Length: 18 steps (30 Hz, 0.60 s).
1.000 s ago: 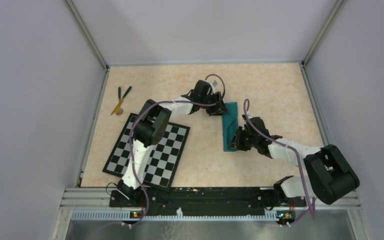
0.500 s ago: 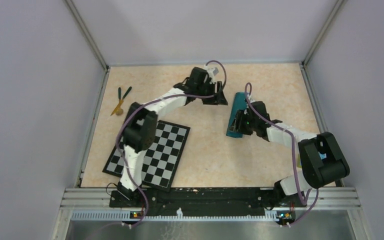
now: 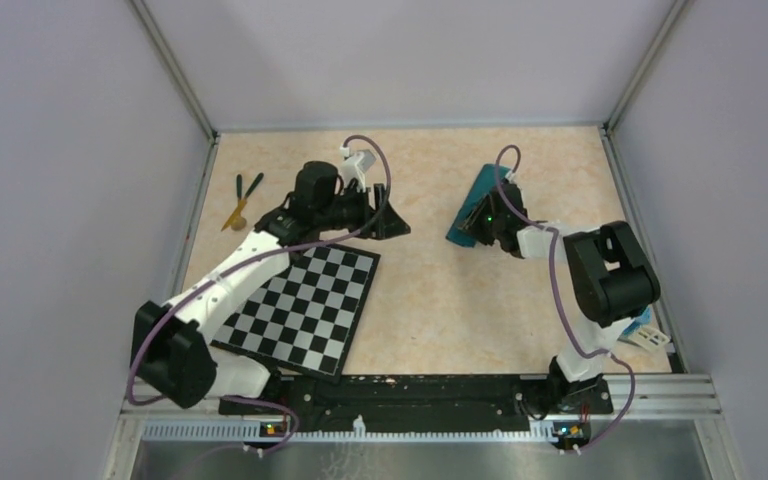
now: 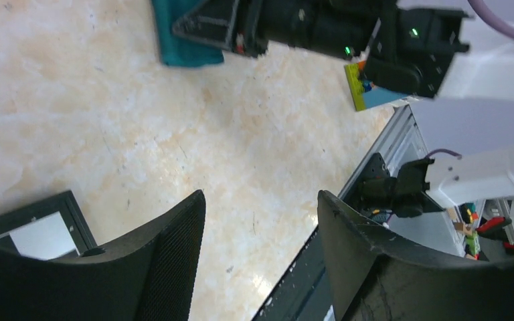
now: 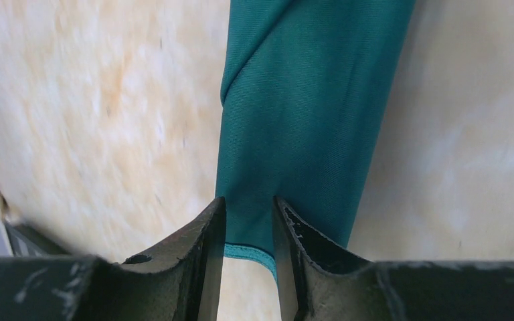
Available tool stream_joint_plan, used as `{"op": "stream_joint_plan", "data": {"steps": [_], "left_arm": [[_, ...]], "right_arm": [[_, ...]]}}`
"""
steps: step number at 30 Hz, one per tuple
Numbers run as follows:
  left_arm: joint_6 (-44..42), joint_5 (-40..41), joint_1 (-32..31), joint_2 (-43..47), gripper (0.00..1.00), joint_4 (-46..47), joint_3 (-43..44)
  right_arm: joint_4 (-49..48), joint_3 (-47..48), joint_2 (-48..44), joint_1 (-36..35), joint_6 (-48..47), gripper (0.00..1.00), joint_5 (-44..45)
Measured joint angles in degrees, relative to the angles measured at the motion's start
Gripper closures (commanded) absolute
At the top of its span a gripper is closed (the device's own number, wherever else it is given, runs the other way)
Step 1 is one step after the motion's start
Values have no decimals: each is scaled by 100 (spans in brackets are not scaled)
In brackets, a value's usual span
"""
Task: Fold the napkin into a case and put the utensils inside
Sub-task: Fold the smaller rectangle-folded napkin at the center of the board.
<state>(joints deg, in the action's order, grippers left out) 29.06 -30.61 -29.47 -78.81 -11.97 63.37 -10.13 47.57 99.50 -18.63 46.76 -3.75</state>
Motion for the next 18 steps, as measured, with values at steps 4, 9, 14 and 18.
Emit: {"op": "stream_joint_plan", "data": {"steps": [4, 9, 14, 18], "left_arm": [[-24, 46, -4, 699, 32, -260, -291], [-157, 219, 15, 1349, 31, -439, -479], [-269, 326, 79, 1567, 30, -656, -553], [-284, 431, 166, 1569, 24, -848, -560]], "right_arm": [[-254, 614, 621, 387, 323, 68, 116], [-393, 1403, 1290, 863, 483, 68, 175], [-428, 1823, 1620, 1073, 535, 63, 249], [-350, 2009, 1674, 1093, 149, 54, 107]]}}
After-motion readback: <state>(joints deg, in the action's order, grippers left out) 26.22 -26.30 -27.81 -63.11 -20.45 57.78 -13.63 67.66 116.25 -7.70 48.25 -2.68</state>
